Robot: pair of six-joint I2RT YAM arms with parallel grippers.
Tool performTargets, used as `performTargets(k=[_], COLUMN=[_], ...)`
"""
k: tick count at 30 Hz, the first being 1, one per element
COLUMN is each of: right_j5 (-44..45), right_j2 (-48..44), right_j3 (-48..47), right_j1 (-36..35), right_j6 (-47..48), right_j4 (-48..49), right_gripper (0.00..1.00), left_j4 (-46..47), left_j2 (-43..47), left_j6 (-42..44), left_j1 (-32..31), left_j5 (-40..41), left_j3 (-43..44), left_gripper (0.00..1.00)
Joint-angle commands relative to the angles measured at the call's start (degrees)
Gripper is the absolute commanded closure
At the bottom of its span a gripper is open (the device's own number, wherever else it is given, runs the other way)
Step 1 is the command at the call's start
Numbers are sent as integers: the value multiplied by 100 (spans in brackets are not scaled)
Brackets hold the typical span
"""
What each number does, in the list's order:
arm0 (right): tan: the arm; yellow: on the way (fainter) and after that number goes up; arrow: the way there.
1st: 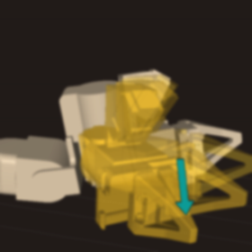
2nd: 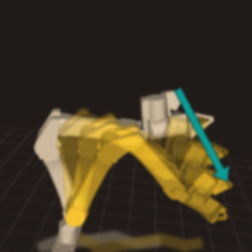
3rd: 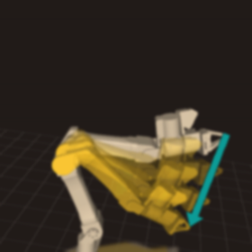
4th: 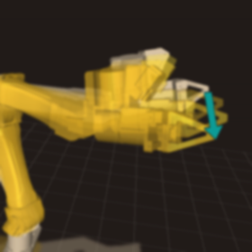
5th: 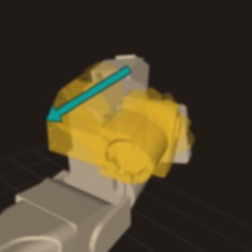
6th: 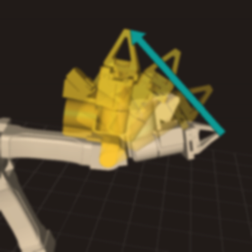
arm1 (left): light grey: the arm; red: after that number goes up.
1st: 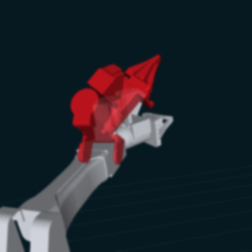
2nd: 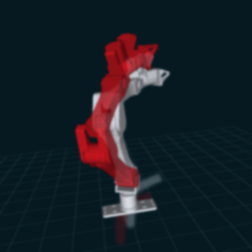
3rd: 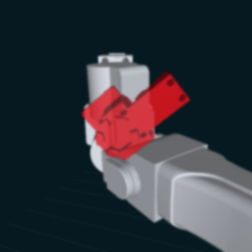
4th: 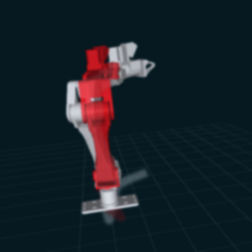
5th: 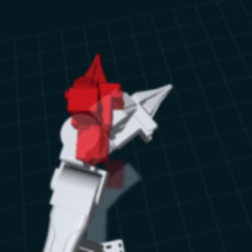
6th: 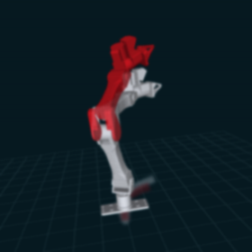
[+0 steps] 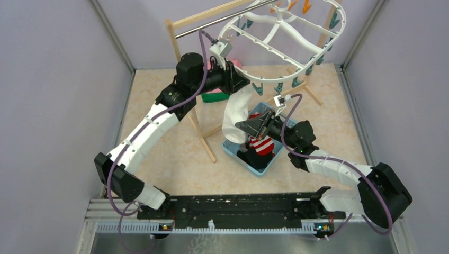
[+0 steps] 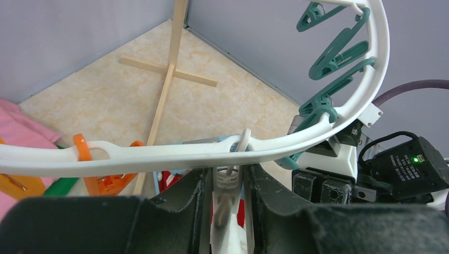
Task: Remove the socks clipped to the hanger
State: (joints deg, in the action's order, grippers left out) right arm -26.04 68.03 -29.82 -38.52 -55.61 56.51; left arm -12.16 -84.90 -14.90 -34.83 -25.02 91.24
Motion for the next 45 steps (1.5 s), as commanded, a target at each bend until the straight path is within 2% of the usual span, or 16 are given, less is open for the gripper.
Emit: performTargets(k=[1,8,11,16,19,20,24,26,29,32,35,36,37,38,42,45], right_j5=[-32,555,821,1522,1702,1742,1928,2006,2157,2282,2450,2504,2657,2822,3291,3849], right_j2=[-28,-413,-933,-1924,-2109,-2105,-1990,-1886,-1756,-1702,-1713,-1737,-1774,-1797,-1971,-2145], right_j3=[-58,111,514,922,1036,1045,987,926,847,783,641,598,521,420,65,-153], right_j1=[-35,146,418,493,501,498,521,520,536,540,546,545,536,545,539,546], right_j6=[-12,464,573,1320,1410,1398,1404,1430,1495,1570,1724,1790,1813,1816,2033,2247], right_j4=[274,-905,-1253,-2493,-2769,-2810,-2890,-2950,-3085,-3215,-3579,-3707,-3925,-4219,-5117,-5784], right_gripper=[100,100,100,100,100,100,100,99,97,86,59,47,14,3,1,1], left_j4=[349,391,364,363,360,348,69,-318,-1252,-1702,-1918,-2057,-2235,-2496,-3492,-3573], left_j2=[-14,39,75,116,107,113,180,222,242,580,1075,1194,1279,1315,1329,1582], left_j6=[-11,72,146,214,226,232,471,750,1213,1806,2400,2572,2732,2900,3498,3725], left_j1=[60,147,174,200,205,205,203,205,209,213,208,213,219,218,251,585], left_j5=[-41,-262,-249,-231,-258,-265,-128,-51,20,-144,-367,-397,-379,-366,-168,77], left_j3=[64,37,-27,-109,-97,-91,-85,-22,39,-452,-1224,-1442,-1522,-1559,-1603,-1903], left_gripper=[100,100,100,100,100,97,43,6,1,1,1,1,1,1,1,1])
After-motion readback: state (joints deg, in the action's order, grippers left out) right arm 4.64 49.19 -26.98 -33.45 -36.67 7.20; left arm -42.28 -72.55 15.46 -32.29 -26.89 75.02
